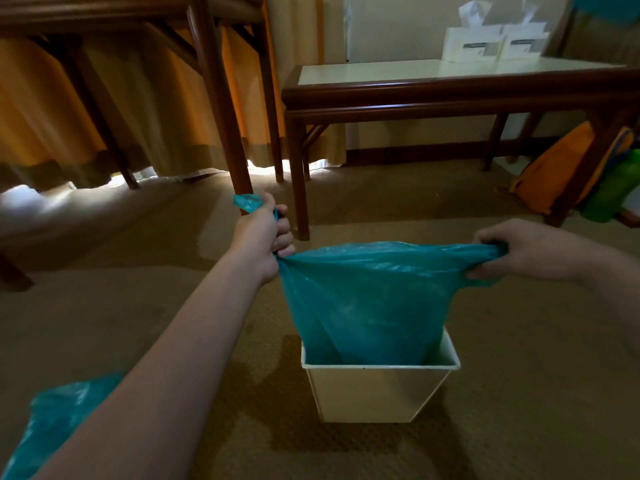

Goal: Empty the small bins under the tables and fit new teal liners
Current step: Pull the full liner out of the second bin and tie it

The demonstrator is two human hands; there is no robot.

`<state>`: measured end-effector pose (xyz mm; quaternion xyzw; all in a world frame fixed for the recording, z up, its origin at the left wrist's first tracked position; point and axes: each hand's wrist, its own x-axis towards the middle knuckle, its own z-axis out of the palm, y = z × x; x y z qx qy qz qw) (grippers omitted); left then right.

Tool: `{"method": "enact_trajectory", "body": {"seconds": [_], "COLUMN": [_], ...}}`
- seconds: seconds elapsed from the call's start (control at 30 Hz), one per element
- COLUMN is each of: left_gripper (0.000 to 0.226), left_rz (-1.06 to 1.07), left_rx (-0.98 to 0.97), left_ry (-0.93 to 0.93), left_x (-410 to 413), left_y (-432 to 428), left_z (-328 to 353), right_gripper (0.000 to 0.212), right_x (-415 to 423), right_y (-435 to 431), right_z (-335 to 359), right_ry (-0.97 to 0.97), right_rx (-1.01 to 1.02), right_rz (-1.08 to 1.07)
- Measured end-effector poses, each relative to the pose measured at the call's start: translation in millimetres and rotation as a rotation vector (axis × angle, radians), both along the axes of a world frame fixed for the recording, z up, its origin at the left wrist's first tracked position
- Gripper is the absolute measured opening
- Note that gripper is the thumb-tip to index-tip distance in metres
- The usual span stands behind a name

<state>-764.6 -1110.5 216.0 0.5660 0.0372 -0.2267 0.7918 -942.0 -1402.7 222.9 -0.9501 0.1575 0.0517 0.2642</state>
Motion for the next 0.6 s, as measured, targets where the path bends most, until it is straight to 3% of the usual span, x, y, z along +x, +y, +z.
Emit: {"method": "enact_trajectory", "body": {"seconds": [0.1, 0.23, 0.33, 0.4, 0.47, 0.53, 0.6], "left_gripper": [0.029, 0.037, 0.057, 0.063, 0.050, 0.034, 0.033], "left_rz": [-0.017, -0.101, -0.336, -0.566, -0.798, -0.942, -0.963], "left_rx": [0.021, 0.036, 0.145, 0.305, 0.467, 0.619, 0.696], "left_ry": [0.032, 0.060, -0.098, -0.294, -0.449, -0.534, -0.547], "left_x": [2.4, 1.1, -7.1, -14.3, -19.2, -18.9, -20.8], "left_y": [-3.2, -12.6, -19.9, -22.9, -26.2, -29.9, -36.1], "left_z": [-7.2, -15.3, -15.7, -12.5, -10.2, -13.7, -19.8], "right_gripper": [0.018, 0.035, 0.039, 0.031, 0.011, 0.020, 0.043], "right_x": [-7.1, -1.6, 8.9, 15.8, 23.3, 28.9, 31.7], "right_y": [0.1, 23.9, 46.5, 55.3, 58.8, 60.0, 64.3], "right_z": [-3.5, -9.1, -4.0, -2.3, -5.6, -10.7, -12.2], "right_ry": [-0.215, -0.422, -0.554, -0.641, -0.626, -0.575, -0.514], "right_rx": [0.385, 1.131, 1.546, 1.661, 1.731, 1.687, 1.562], "right_rz": [0.014, -0.048, -0.187, -0.166, -0.099, -0.080, -0.086]}}
